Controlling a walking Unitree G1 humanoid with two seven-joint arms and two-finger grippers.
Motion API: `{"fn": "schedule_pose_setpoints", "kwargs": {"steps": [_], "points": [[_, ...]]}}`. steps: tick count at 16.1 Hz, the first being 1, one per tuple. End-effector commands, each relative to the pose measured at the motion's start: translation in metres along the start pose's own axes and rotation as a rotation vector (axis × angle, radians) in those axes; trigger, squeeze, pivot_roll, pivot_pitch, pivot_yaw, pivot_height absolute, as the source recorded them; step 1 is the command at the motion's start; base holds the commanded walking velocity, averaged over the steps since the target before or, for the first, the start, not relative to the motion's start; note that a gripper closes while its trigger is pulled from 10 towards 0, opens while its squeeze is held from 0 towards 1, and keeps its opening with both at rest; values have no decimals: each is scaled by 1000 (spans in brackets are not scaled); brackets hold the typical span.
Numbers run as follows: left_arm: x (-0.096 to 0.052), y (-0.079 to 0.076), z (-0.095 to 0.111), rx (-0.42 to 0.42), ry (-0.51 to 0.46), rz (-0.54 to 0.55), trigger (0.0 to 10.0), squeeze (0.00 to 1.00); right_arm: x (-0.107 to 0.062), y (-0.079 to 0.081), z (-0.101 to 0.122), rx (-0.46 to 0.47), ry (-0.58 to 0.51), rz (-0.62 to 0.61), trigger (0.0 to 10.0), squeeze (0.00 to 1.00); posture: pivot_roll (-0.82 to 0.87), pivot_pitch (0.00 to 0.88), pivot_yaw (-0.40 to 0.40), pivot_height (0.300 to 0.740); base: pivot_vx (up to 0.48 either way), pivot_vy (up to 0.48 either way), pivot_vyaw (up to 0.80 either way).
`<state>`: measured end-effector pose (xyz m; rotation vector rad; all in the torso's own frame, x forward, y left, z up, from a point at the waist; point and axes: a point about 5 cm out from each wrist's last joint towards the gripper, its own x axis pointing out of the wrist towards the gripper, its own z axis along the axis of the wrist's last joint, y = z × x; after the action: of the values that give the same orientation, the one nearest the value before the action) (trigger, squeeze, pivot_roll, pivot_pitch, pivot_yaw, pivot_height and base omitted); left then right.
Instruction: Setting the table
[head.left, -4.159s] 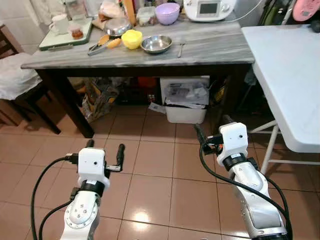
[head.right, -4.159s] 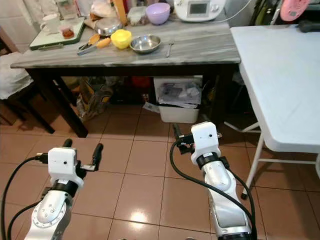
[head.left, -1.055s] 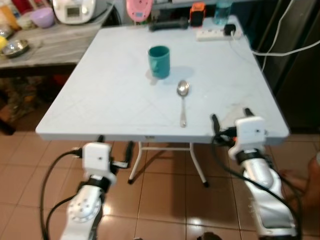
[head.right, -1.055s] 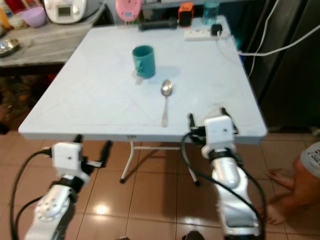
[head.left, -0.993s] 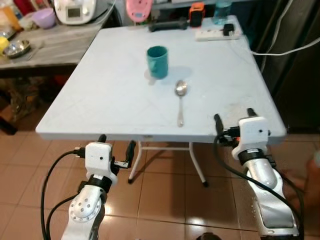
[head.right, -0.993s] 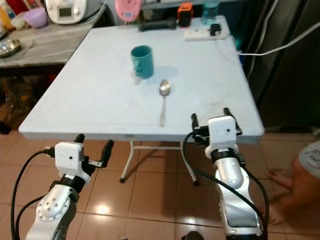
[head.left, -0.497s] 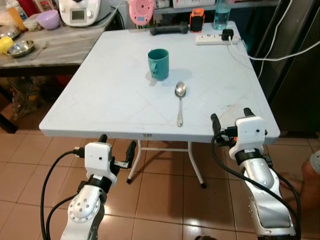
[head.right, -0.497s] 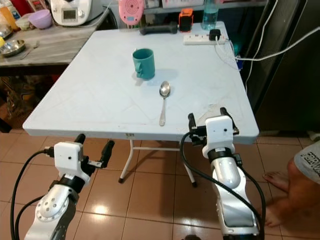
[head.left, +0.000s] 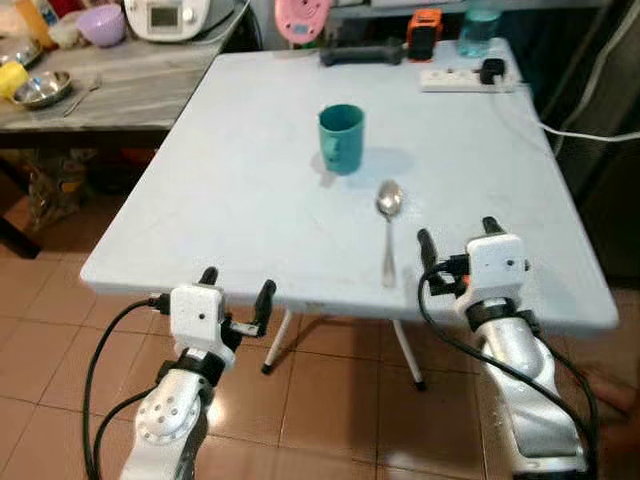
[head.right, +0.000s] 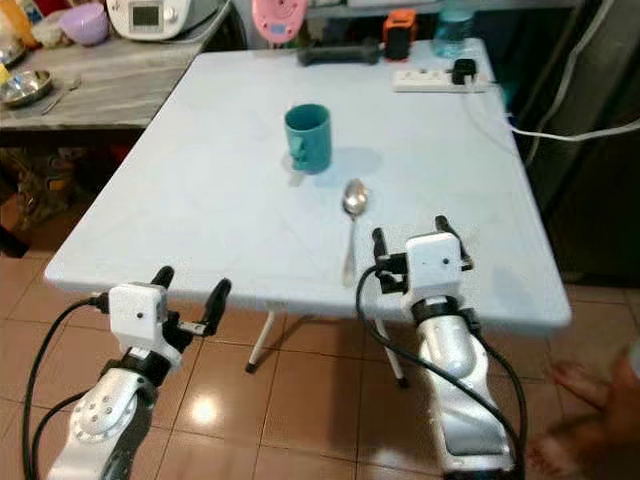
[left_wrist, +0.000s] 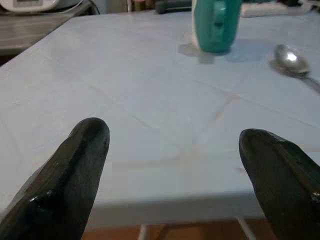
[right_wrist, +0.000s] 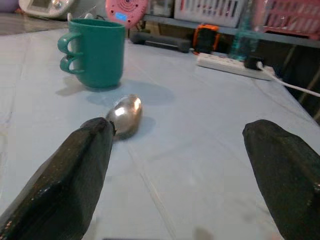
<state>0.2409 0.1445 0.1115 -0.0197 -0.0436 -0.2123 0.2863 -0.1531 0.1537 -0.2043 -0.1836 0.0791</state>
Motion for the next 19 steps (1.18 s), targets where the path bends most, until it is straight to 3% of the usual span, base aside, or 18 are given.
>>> {"fn": "schedule_pose_setpoints", "kwargs": {"steps": [1, 5, 7, 9, 10, 12, 14, 17, 19], "points": [[0, -1, 2, 0, -4, -15, 10000, 0, -3, -4, -2, -6, 8, -9, 10000, 0, -116, 146, 130, 740, 428, 0, 0], [-1, -1, 1, 9, 4, -21, 10000, 0, -4, -2, -4, -5, 12, -2, 10000, 0, -113, 145, 130, 740, 413, 0, 0], [-1, 0, -1, 23, 18, 1, 10000, 0, -3, 1, -4, 2, 12, 9, 10000, 0, -112, 147, 130, 740, 0, 0, 0], [-1, 8, 2, 93, 2, 17, 10000, 0, -3, 7, -4, 19, 14, 44, 10000, 0, -110, 153, 118, 740, 0, 0, 0], [2, 20, 7, 158, -14, -10, 10000, 0, -2, 12, -3, 28, 10, 80, 10000, 0, -109, 156, 108, 740, 0, 0, 0], [15, 39, 19, 246, -44, -41, 10000, 0, 1, 18, 1, 27, -6, 128, 10000, 0, -108, 157, 100, 740, 0, 0, 0], [26, 48, 27, 297, -67, -52, 10000, 0, 6, 21, 3, 36, -14, 149, 10000, 0, -105, 161, 90, 740, 0, 0, 0], [33, 47, 28, 364, -80, -89, 10000, 0, 11, 26, 4, 68, -11, 165, 10000, 0, -101, 164, 96, 740, 0, 0, 0], [34, 46, 25, 358, -74, -99, 10000, 0, 12, 29, 5, 108, -1, 169, 10000, 0, -101, 166, 104, 740, 0, 0, 0]]}}
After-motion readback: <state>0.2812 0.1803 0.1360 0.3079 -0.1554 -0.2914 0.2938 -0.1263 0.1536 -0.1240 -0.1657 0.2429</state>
